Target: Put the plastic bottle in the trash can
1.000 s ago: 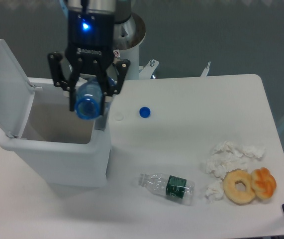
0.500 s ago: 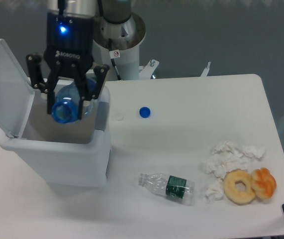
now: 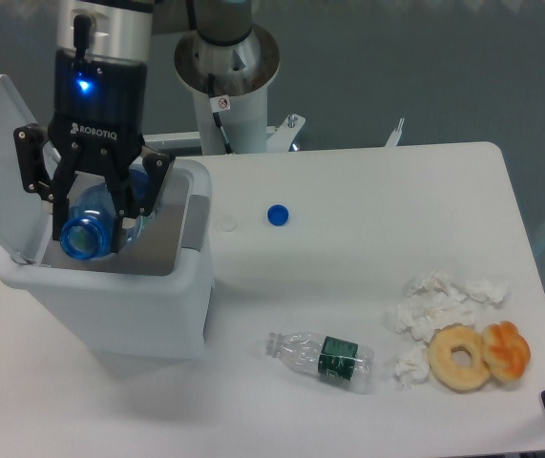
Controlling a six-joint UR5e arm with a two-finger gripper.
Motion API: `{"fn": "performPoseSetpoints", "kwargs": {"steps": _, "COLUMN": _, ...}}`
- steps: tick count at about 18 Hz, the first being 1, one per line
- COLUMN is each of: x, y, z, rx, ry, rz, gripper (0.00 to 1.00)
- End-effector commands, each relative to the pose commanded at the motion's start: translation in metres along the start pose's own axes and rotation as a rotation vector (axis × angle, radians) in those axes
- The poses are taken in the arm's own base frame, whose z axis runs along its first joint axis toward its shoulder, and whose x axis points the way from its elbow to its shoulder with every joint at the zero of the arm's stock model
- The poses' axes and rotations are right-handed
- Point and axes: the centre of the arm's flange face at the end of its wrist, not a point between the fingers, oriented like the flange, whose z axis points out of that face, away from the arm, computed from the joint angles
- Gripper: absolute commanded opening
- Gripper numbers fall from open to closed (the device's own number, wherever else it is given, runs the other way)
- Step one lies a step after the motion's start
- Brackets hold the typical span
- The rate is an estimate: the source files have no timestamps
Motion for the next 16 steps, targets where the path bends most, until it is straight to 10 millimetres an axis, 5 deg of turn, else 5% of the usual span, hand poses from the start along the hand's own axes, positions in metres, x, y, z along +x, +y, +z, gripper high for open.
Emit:
{"fn": "performPoseSetpoints", "kwargs": {"steps": 6, "x": 0.007, "y": -0.002, "z": -0.002, "rx": 0.024, "ry": 0.024, "rz": 0.012, "gripper": 1.00}}
{"fn": "performPoseSetpoints", "kwargs": {"steps": 13, "x": 0.008, "y": -0.006, "z": -0.012, "rx": 0.041, "ry": 0.018, "rz": 0.026, "gripper": 1.00}}
{"fn": "performPoseSetpoints", "kwargs": {"steps": 16, "x": -0.007, "y": -0.004, "z": -0.010, "rx": 0.033, "ry": -0.003, "rz": 0.103, "gripper": 1.00}}
